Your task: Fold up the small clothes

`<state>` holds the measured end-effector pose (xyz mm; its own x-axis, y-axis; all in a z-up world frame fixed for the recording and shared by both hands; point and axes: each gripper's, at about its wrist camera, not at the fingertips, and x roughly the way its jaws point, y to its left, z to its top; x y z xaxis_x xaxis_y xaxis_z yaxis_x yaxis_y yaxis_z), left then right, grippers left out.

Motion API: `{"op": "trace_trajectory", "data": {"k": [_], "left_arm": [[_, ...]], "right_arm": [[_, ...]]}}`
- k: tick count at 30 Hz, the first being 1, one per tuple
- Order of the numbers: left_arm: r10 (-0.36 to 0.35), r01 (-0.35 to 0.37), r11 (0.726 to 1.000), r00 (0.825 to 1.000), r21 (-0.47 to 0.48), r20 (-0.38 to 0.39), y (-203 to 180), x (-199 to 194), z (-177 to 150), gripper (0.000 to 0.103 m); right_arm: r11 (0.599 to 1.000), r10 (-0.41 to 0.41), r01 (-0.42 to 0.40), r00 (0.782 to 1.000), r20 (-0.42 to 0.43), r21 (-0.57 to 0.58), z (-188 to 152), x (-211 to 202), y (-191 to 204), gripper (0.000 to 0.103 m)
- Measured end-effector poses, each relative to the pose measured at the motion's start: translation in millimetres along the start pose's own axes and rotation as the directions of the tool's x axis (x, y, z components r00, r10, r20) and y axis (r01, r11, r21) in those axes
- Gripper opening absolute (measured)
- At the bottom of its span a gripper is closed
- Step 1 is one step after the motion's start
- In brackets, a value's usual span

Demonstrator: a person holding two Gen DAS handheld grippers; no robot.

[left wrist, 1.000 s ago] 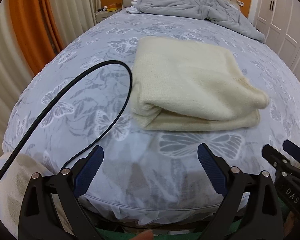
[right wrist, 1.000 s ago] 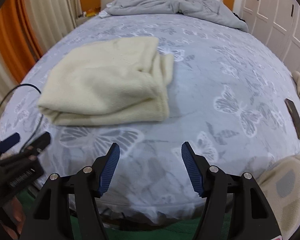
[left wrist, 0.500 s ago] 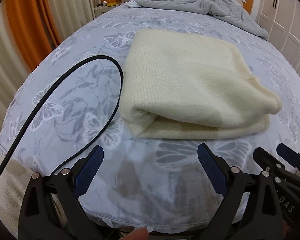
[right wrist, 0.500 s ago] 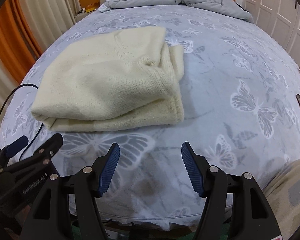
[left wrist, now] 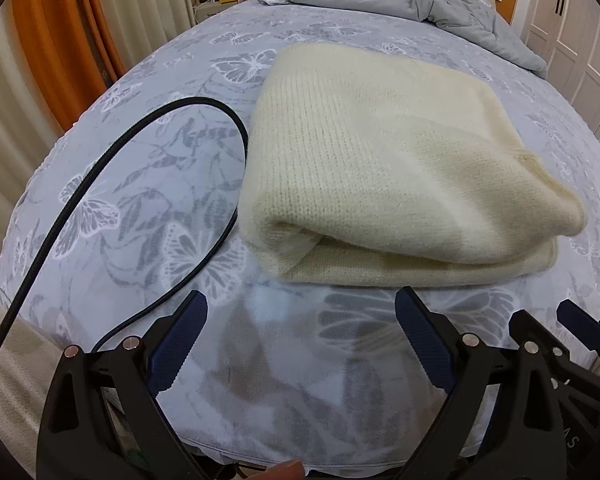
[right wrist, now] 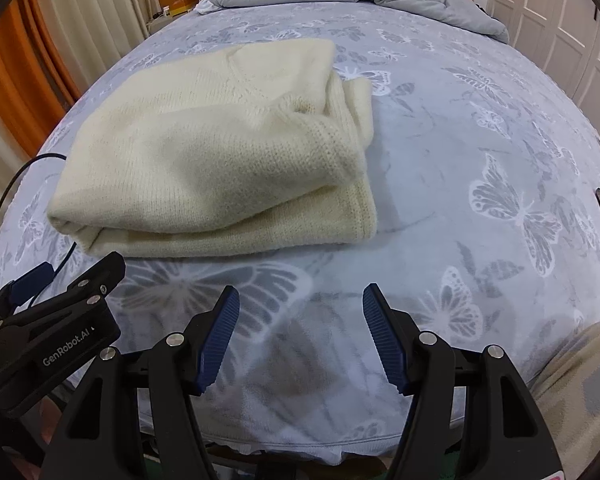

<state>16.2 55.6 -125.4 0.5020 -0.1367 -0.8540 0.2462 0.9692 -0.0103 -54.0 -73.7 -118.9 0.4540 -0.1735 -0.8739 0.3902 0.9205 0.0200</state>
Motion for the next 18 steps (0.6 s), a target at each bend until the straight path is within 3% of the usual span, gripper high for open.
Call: {"op": "trace_trajectory", "data": {"k": [18], "left_arm": [[0.025, -0.025, 0.999, 1.000, 0.036, -0.001, -8.7, 2.4, -3.7, 0.093]], "right_arm": [[1.000, 0.014, -0.014, 1.000, -0.011, 0.009, -1.5, 4.1, -3.1, 0.063]]}}
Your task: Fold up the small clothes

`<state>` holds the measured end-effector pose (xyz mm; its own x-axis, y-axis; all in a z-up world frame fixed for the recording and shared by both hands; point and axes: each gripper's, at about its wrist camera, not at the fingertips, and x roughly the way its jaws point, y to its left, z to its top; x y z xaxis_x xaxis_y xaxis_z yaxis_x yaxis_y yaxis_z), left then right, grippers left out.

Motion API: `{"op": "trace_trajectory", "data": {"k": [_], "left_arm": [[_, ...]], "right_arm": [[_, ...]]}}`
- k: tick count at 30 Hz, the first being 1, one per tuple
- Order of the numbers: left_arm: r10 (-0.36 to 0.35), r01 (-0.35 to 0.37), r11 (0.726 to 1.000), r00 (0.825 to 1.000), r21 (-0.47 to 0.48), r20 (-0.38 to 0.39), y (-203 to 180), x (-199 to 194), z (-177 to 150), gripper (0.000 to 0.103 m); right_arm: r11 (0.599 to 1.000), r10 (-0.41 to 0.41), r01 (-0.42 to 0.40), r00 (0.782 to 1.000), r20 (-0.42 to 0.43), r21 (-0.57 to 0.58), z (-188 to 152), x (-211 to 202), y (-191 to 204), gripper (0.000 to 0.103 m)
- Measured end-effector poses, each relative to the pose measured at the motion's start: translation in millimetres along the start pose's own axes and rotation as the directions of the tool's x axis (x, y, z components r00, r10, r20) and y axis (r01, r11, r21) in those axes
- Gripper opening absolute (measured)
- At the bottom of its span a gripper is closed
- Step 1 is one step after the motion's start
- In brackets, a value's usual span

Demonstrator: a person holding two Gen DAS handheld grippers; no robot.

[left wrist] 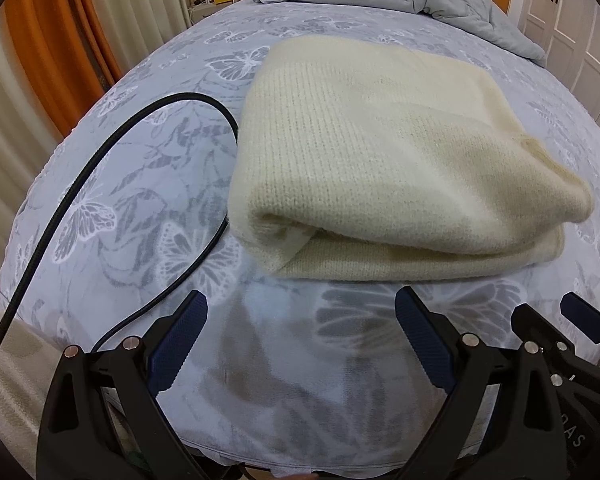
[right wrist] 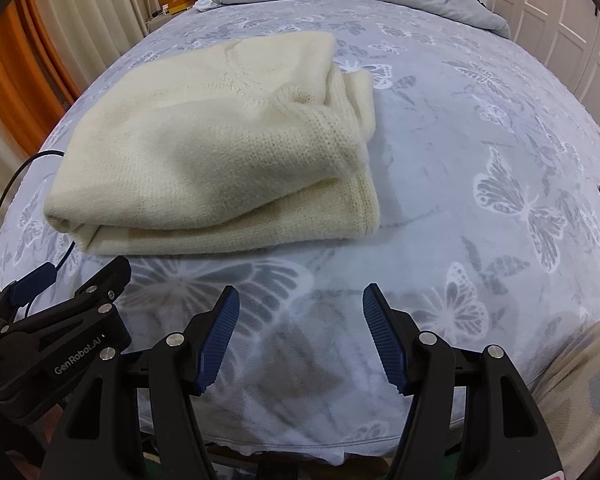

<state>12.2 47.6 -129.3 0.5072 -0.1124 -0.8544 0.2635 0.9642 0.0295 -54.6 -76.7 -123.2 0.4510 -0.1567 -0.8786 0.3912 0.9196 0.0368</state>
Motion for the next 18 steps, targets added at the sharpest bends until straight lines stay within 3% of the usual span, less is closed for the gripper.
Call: {"op": "trace_trajectory", "data": {"k": [18], "left_arm": [[0.036, -0.038, 0.999, 0.998, 0.024, 0.053, -10, -12, -7, 0.093]], "right_arm": [[1.000, 0.002, -0.002, 1.000, 0.005, 0.002, -2, -2, 1, 0.063]]}}
